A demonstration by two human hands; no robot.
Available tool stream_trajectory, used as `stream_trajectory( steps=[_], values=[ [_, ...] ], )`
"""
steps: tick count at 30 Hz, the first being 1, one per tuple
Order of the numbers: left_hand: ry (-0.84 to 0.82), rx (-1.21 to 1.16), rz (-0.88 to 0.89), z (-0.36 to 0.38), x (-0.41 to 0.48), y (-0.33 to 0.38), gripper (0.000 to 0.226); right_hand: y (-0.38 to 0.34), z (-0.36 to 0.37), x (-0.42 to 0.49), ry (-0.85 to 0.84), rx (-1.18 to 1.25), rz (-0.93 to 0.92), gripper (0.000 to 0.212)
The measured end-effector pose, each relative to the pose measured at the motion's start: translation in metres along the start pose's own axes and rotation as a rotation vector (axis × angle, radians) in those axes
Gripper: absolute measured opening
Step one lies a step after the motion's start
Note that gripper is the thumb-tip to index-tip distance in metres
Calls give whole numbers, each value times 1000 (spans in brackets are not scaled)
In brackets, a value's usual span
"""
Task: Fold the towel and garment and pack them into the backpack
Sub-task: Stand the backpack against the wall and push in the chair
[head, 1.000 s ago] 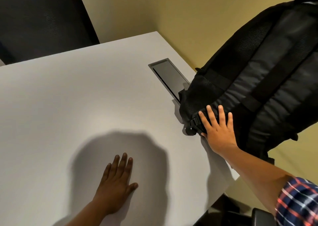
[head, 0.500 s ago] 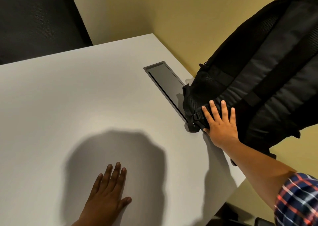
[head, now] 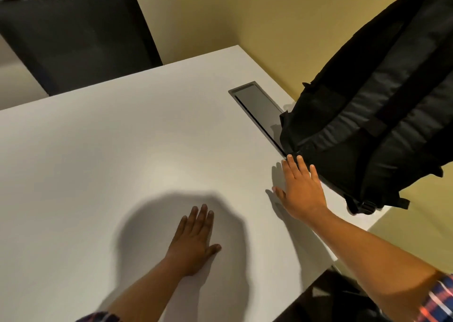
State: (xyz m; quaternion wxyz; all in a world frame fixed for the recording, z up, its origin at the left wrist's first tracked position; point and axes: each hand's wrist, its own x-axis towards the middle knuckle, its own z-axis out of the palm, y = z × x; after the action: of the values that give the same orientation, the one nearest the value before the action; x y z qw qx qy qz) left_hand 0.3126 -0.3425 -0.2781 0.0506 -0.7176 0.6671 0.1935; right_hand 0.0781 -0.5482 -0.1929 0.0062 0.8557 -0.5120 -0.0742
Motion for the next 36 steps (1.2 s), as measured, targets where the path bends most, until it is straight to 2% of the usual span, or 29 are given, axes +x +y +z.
stream_trajectory(
  steps=[3,6,9,12,17,20,25,32,36],
  values=[
    [-40,-13,-38,-14,-14,-5,87,-51,6,-52,-79,199,-2,80],
    [-6,-43,-80,-25,-37,-10,80,-94,13,-101,-140,303,-18,81],
    [34,-63,-71,-21,-78,-28,81,-132,19,-147,-195,288,-105,79],
    [34,-72,-103,-8,-121,-50,94,-157,23,-178,-243,232,-164,78],
    [35,-105,-141,17,-191,-72,84,-179,21,-210,-292,212,-155,82],
    [35,-128,-121,31,-220,-86,87,-189,15,-223,-295,214,-120,85],
    [32,-93,-89,45,-245,-108,96,-209,16,-255,-289,228,-39,77],
    [-76,-118,-16,50,-276,-109,81,-224,11,-308,-288,202,-1,73],
    [-66,-154,-28,57,-293,-100,95,-217,11,-334,-250,235,64,74]
  ],
)
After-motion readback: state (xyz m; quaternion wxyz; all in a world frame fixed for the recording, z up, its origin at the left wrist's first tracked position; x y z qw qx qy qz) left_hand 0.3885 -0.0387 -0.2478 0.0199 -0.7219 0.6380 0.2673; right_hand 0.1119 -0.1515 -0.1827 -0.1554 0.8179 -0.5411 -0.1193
